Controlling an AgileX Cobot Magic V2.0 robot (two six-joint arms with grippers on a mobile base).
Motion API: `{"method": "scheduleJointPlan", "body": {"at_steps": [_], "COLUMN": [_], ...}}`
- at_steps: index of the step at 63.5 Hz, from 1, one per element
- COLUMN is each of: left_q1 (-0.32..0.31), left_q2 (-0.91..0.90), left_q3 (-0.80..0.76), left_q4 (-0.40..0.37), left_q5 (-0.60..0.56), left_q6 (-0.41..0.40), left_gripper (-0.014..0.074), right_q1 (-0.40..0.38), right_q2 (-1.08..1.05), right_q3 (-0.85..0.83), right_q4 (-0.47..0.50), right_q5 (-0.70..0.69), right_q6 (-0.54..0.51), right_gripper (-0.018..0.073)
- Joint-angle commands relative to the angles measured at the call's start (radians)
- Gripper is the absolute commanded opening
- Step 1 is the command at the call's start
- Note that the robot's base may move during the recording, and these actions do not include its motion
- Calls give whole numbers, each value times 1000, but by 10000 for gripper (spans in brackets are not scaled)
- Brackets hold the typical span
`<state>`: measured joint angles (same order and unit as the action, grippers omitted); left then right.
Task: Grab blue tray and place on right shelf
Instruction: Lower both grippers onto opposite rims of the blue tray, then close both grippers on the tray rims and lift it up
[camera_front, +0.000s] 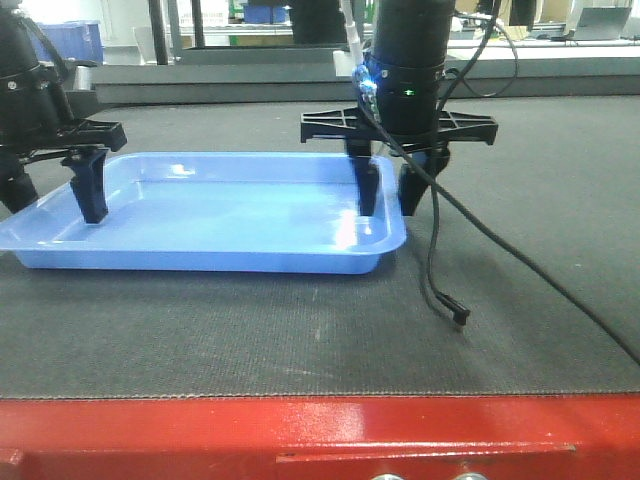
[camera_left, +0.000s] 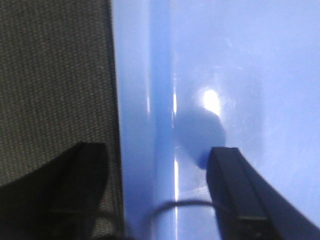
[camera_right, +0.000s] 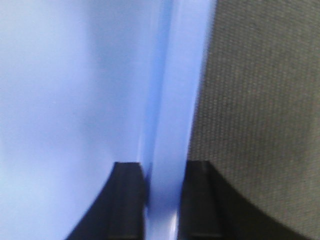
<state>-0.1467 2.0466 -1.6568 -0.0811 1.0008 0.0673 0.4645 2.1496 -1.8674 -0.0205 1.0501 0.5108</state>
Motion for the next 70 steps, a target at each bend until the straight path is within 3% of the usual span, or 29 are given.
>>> {"method": "scheduleJointPlan", "body": {"at_steps": [1, 8, 25, 43, 51, 62, 70], "left_q1": [-3, -3, -11, -33, -65, -121, -150], "left_q2": [-55, -55, -87, -264, -357, -469, -541], "left_q3": [-31, -31, -109, -96, -56, 30, 72], "left_q4": [-15, -15, -22, -22, -10, 64, 41], "left_q5": [-19, -19, 130, 185, 211, 216, 223], "left_q6": [-10, -10, -31, -67, -67, -157, -168], "left_gripper": [165, -60, -41, -41, -41, -41, -41], "right_q1": [0, 0, -17, -26, -26, -26, -26], "right_q2": [-61, -61, -131, -291, -382, -509, -594], "right_q3": [-33, -34, -34, -13, 39, 145, 234], "right_q4": [-9, -10, -36, -85, -87, -87, -91], "right_q5": [-2, 14, 43, 114, 112, 121, 119], "right_q6": [-6, -6, -11, -109, -139, -159, -173], "right_gripper": [38, 57, 57, 57, 57, 57, 57]}}
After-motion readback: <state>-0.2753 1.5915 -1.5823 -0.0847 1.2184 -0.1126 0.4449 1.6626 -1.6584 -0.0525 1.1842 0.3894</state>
